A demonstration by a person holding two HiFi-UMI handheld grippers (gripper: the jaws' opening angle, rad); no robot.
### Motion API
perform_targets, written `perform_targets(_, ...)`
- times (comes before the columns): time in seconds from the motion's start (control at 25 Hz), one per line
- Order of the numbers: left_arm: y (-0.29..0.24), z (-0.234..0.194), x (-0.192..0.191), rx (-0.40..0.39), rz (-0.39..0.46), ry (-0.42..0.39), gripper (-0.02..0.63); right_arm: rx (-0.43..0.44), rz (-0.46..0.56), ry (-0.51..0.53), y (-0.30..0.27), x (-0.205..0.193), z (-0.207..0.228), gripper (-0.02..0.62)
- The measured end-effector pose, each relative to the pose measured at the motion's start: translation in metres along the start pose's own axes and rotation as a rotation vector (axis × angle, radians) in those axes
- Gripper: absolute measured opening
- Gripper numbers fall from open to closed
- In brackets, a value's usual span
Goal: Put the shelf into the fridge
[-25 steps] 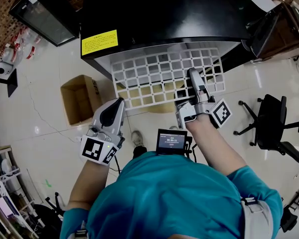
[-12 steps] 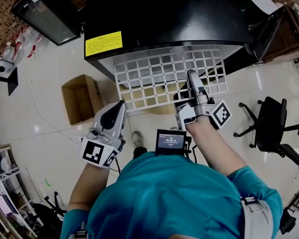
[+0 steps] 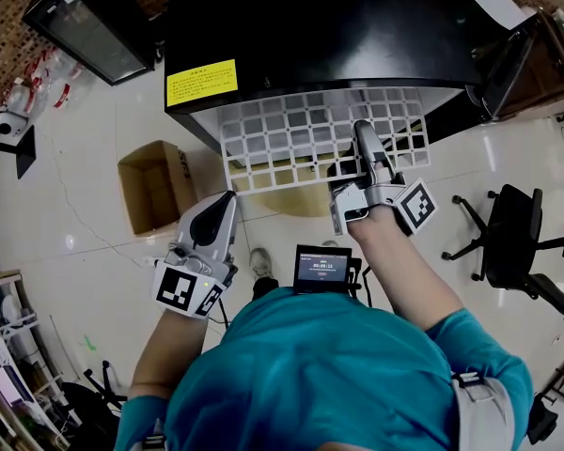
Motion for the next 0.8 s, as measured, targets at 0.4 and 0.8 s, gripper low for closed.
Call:
perform_targets(0.4,0.006,0.005,0.000,0.001,0.001,0.000,-0.003,-0.020,0.004,0.054,-0.006,0.002,-0.004,0.020)
perform_targets(0.8,0.012,0.004,-0.003,0.012,-0.002,0.000,-0.003,-0.078,0.010,0.053,-0.029,0.008,-0.003,0.025)
Point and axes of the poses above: the fingertips, and each gripper's own axes: y backward along the fingers, z to its right, x out of its top, the point moved 3 cm from there along y, backward along the fingers, and after that the axes turned 2 degrees about -x, right-handed, at the moved point
